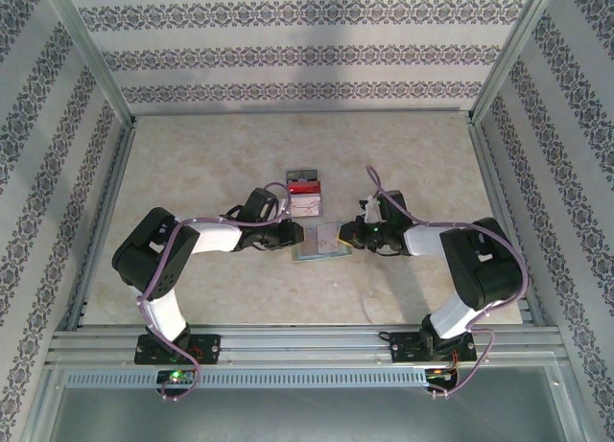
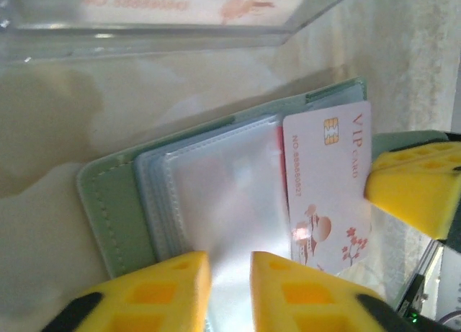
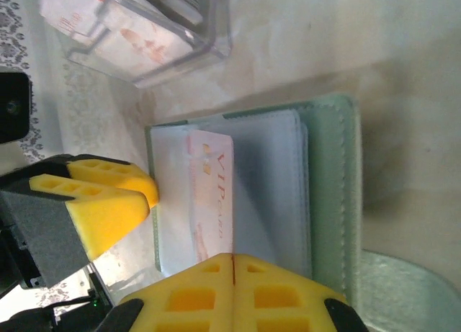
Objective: Take the credit cards out of the card holder
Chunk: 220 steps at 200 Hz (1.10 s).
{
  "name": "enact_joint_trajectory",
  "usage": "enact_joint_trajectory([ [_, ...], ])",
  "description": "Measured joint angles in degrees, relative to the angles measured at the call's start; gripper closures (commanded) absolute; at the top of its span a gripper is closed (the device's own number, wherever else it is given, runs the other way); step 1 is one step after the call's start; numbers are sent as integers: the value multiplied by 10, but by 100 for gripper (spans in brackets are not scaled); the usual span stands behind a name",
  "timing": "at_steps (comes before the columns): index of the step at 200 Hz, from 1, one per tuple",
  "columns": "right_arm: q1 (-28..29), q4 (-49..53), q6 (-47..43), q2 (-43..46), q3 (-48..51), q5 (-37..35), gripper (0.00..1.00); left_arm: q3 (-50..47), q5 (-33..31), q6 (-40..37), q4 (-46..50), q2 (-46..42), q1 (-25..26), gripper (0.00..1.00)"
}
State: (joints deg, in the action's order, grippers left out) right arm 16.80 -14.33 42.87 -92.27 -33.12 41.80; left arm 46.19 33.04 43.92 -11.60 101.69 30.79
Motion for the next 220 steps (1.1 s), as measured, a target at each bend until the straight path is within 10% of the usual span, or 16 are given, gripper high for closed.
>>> enact_joint_trajectory([
  [109,-42,111,-138,104,-31,49,100,57,9,-142,117,-194,-57,36],
  [220,-10,243,-416,214,-158,70,100,61,212,-407,68,-311,-77,18],
])
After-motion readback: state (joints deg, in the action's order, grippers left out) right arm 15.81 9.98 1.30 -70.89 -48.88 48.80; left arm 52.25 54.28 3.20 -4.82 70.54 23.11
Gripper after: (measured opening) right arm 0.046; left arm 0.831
